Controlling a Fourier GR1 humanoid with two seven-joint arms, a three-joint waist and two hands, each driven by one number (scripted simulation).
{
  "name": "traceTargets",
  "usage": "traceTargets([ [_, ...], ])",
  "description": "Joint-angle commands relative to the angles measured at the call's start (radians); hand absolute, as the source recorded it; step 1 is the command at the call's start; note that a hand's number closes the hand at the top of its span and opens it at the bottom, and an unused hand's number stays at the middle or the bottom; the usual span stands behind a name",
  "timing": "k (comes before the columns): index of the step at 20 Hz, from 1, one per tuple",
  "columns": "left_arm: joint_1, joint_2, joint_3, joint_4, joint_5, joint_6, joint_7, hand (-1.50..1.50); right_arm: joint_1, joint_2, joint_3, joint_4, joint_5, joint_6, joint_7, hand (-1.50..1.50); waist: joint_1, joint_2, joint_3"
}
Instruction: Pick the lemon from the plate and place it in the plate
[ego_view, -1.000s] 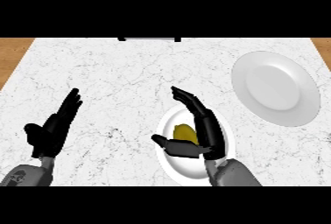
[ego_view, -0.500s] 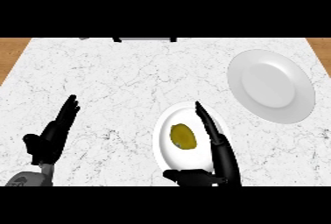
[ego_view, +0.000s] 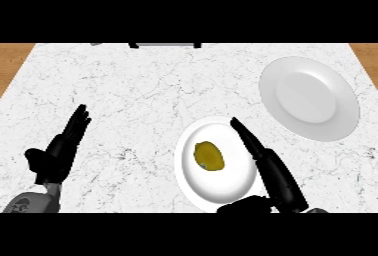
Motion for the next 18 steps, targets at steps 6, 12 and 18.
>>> traceTargets([
  [6,-0.037,-0.01,0.042,0.024,-0.013,-0.042,0.027,0.0,-0.091,0.023,0.003,-0.011,0.04,0.208,0.308,-1.5,0.005,0.004,0.002],
  [12,0.016,-0.025,0.061,-0.02,-0.038,-0.056,0.031,0.0,-0.097,0.043,-0.045,0.084,0.077,0.316,0.304,-1.5,0.009,0.004,0.002],
  [18,0.006,-0.096,0.077,0.035,-0.107,-0.061,-0.02,0.0,-0.104,0.179,-0.09,0.204,0.152,0.39,0.264,-1.5,0.007,0.004,0.002],
])
